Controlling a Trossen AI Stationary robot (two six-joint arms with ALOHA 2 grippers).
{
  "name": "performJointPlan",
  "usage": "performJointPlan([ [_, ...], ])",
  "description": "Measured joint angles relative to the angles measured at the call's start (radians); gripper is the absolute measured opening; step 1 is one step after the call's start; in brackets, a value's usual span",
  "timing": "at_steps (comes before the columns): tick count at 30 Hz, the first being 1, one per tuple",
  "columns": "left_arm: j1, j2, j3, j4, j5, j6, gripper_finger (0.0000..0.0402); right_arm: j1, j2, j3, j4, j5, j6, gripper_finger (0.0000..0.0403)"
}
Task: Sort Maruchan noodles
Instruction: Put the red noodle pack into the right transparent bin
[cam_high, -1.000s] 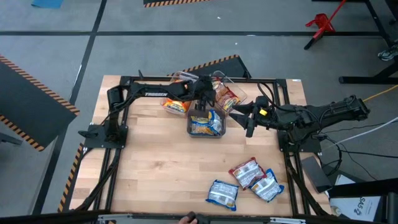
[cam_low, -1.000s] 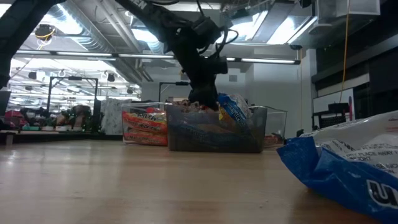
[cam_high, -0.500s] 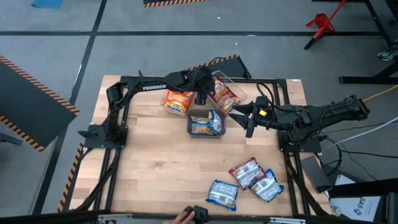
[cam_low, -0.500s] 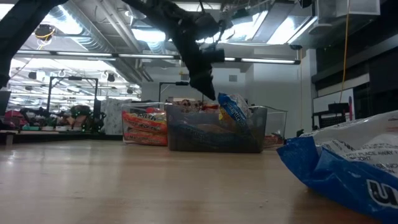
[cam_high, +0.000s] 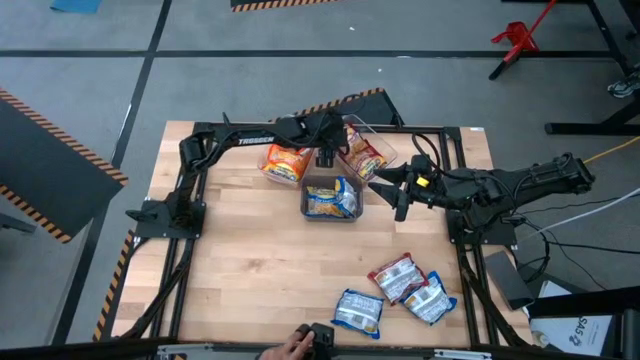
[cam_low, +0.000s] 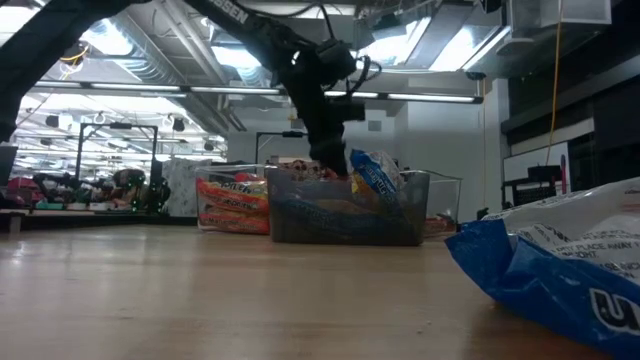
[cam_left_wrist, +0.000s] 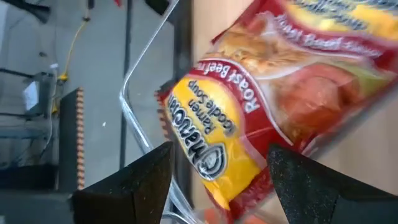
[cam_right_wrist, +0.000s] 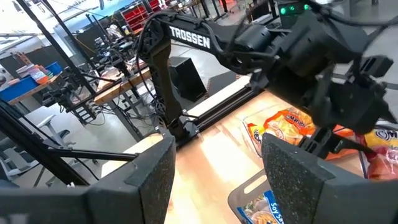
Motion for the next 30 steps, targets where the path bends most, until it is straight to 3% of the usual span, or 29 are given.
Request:
performJointPlan([
  [16, 0.0, 0.014, 0.024, -0.039, -0.077, -0.024, 0.0251, 0.0, 0.0, 0.0, 0.008, 0.018, -0.001, 0.0221],
  [19, 0.003, 0.006, 0.105, -0.044, -0.052, -0.025, 0.0251, 0.0, 0.0, 0.0, 0.008, 0.018, -0.001, 0.0221],
  [22, 0.019, -0.006, 0.186, -0.068, 0.051, -0.025, 0.0251, 0.0, 0.0, 0.0, 0.007, 0.018, -0.001, 0.0221],
  [30, 0.039, 0.021, 0.195, -0.113, 0.115, -0.021, 0.0251, 0.0, 0.0, 0.0, 0.007, 0.018, -0.001, 0.0221],
])
